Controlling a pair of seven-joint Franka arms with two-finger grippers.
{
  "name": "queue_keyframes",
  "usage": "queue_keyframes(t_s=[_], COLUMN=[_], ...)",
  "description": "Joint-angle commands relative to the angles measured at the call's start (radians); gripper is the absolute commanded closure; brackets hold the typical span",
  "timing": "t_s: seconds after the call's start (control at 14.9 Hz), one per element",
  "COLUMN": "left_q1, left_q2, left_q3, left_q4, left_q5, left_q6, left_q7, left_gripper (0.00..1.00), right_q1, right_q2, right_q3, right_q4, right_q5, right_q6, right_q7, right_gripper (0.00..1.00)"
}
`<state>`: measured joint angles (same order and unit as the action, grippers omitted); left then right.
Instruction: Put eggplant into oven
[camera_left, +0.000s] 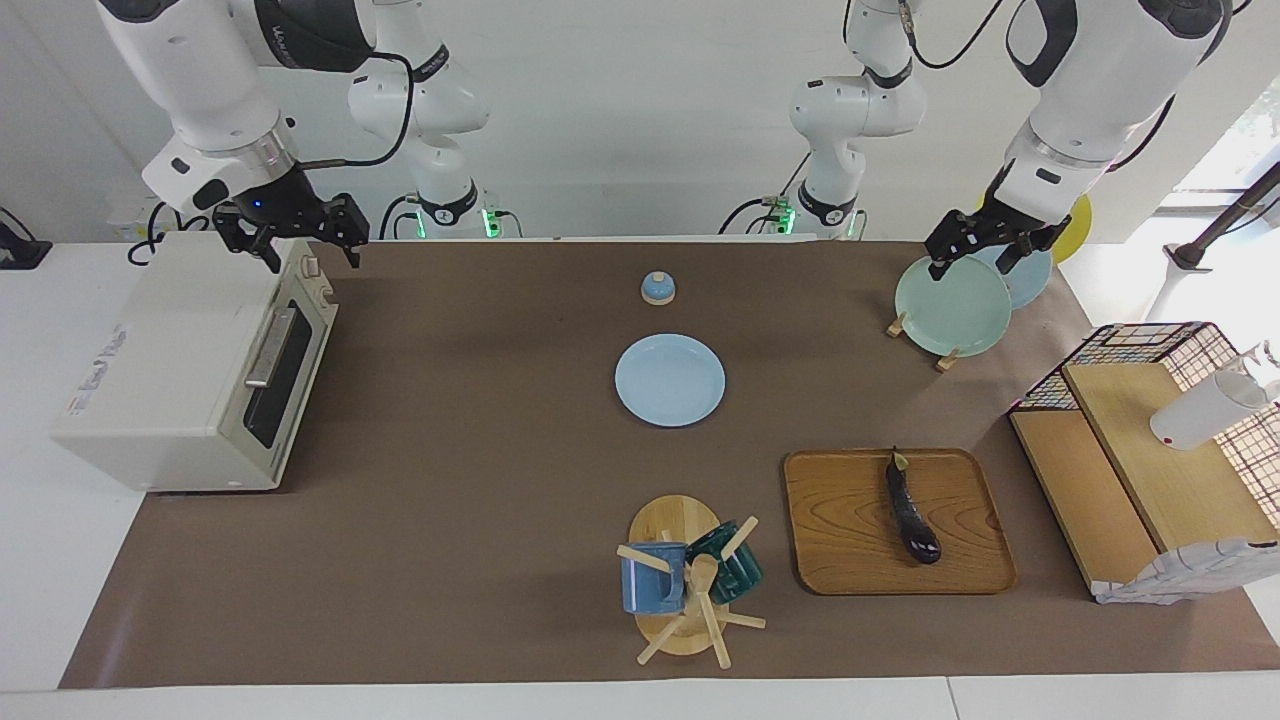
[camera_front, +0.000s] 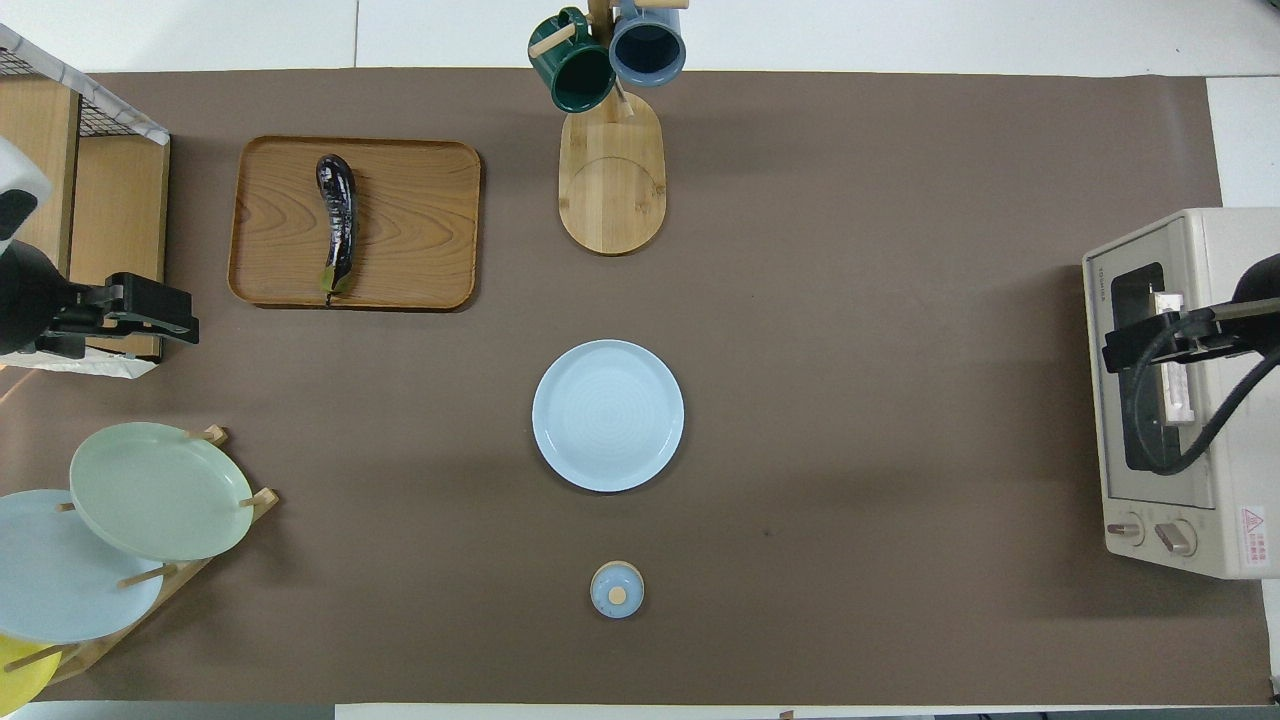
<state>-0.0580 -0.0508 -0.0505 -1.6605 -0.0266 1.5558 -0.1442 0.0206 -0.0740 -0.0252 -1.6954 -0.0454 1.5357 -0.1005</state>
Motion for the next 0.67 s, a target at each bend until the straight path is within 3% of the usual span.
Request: queue_keyframes(t_s=[0.0, 0.47, 0.54, 0.6], left_q1=[-0.012, -0.013, -0.013, -0.013], left_q2=[-0.015, -0.015, -0.015, -0.015], left_q3=[0.011, 0.011, 0.011, 0.011], left_q4=[-0.021, -0.022, -0.024, -0.024], left_q5=[-0.013, -0.013, -0.013, -0.013], left_q6=[0.020, 0.037, 0.038, 0.044], left_q7=[0.002, -0.003, -0.003, -0.003], left_gripper=[0.00, 0.00, 0.00, 0.00], right_q1=[0.001, -0.001, -0.004, 0.004], right_q2=[-0.003, -0.006, -0.004, -0.007], right_q3=[-0.001, -0.001, -0.001, 0.002], right_q4=[0.005, 0.005, 0.005, 0.003], right_q5=[0.013, -0.001, 0.004, -0.005], right_q6=[0.000, 0.003, 0.010, 0.006], right_q7=[0.008, 0.001, -0.020, -0.045], right_gripper=[0.00, 0.00, 0.07, 0.55])
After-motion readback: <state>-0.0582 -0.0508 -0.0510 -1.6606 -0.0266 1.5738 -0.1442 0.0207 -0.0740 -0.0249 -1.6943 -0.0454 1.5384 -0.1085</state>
